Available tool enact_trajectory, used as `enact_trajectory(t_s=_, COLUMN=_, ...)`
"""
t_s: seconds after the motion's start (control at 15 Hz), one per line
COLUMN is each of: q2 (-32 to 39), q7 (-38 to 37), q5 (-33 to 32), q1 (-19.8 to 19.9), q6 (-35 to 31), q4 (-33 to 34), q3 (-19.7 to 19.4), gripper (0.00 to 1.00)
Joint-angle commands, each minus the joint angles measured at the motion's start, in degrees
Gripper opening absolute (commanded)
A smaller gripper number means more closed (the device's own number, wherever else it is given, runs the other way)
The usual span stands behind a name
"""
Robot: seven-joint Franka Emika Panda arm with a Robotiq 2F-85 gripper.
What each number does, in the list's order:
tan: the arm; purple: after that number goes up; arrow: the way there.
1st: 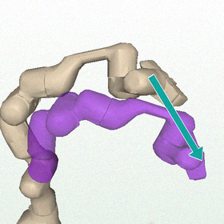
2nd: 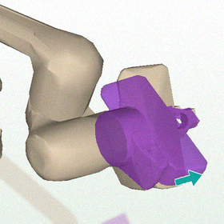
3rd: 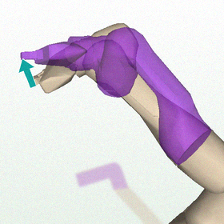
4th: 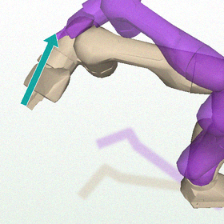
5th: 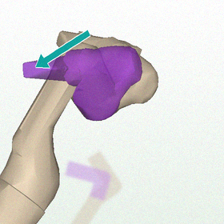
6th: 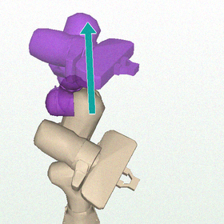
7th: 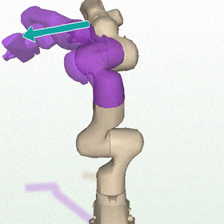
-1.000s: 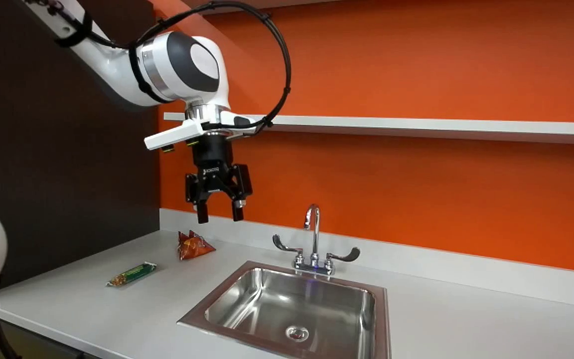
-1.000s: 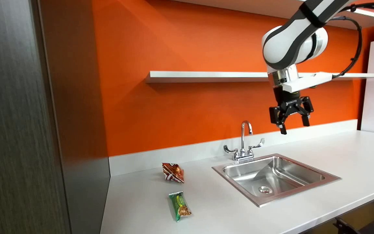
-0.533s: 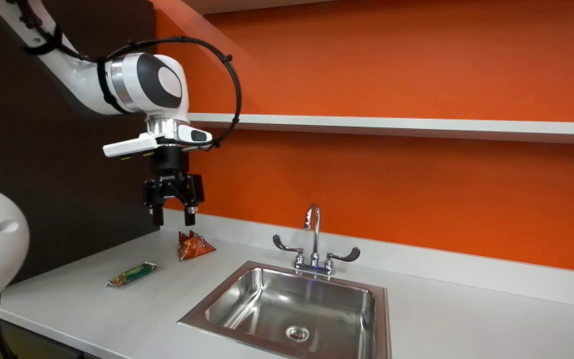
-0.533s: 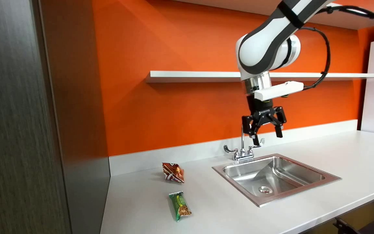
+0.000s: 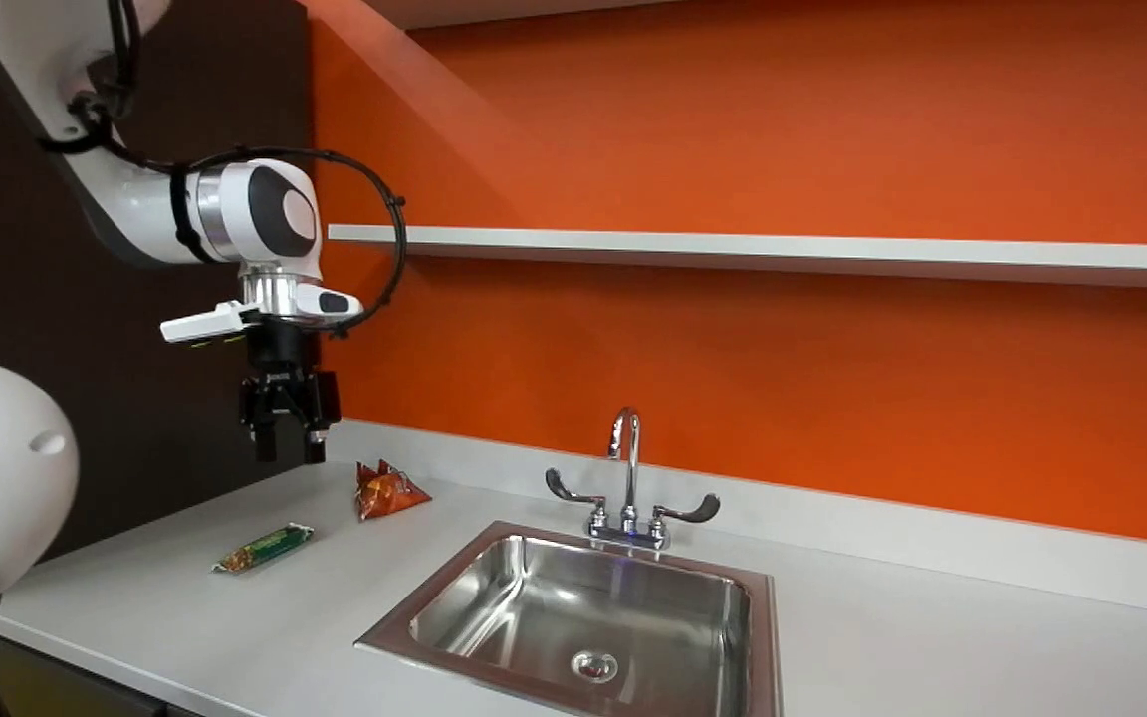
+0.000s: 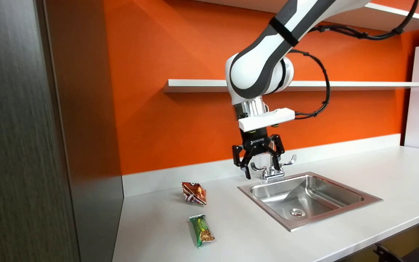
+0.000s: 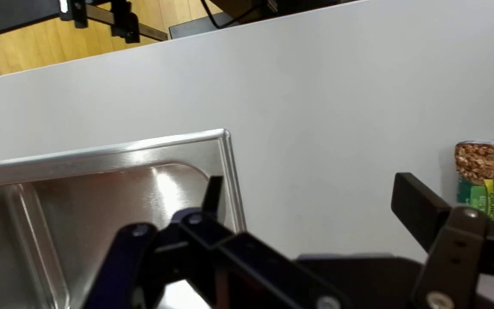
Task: Put the candy bar on the shelf
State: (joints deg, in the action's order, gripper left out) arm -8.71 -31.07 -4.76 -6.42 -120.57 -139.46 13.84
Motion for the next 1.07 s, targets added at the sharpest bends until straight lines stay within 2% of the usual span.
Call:
enact_trajectory(t_s=0.0, q2=8.7, q7=-3.3, q5=1.3, q1=-2.2, q6=-1.9, q4=6.2, q3=0.8, gripper=1.0)
enact_trajectory(t_s=0.47, q2=20.5, q7=-2.9, q5=2.3, q1=-7.5, q6=-6.6, q4=13.2, q3=-0.1, gripper=1.0)
enact_trajectory(t_s=1.0, q2=29.1, q7=-3.3, q5=3.9, q1=-11.6, q6=-11.5, q4=18.6, q3=-1.5, gripper=1.0)
